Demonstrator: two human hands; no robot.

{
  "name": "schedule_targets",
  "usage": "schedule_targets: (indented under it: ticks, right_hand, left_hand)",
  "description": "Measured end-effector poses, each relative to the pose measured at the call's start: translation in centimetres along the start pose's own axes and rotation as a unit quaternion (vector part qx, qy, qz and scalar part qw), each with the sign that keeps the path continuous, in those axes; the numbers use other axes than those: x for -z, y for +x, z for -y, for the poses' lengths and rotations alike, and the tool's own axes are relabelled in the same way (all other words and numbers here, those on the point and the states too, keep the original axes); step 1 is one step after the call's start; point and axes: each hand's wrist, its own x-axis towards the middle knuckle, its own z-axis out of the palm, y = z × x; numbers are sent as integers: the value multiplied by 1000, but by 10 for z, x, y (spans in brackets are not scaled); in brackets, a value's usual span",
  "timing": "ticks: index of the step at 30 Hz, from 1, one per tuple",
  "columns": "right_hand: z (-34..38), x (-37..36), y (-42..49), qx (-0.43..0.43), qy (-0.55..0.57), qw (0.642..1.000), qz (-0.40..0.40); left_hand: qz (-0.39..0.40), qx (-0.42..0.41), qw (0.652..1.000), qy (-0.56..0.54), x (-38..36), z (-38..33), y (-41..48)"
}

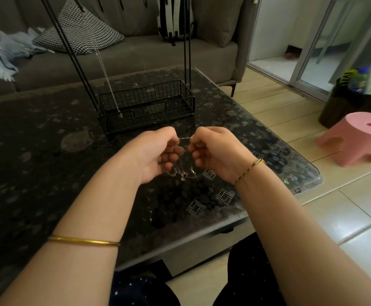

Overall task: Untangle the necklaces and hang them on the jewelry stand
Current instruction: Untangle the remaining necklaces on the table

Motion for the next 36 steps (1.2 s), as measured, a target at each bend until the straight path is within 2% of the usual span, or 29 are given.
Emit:
schedule_targets:
  ticks: [3, 7, 12, 18, 22, 26, 32, 36]
  right_hand:
    - [1, 1, -1, -11, 42, 999, -3]
    - [-2, 2, 1, -2, 40, 999, -17]
    - [-4, 4, 1, 28, -21, 999, -38]
    - [-2, 4, -2, 31, -142, 988, -48]
    - [0, 2, -3, 32, -155, 986, -49]
    - [-2, 3, -2, 29, -168, 984, -48]
    - [-10, 7, 1, 81, -323, 941, -54]
    - [-15, 6, 2, 66, -416, 906, -34]
  left_hand:
    - [0, -20, 999, 31, -2, 0, 0]
    - [-11, -48, 995, 89, -4, 2, 2]
    - [-52, -115, 973, 192, -2, 7, 5]
    - [-88, -146, 962, 214, -1, 9, 6]
    - [-82, -137, 971, 178, -2, 9, 4]
    - [-97, -145, 955, 240, -3, 11, 4]
    - [-107, -143, 938, 297, -1, 14, 6]
    - [-75, -136, 930, 333, -3, 9, 1]
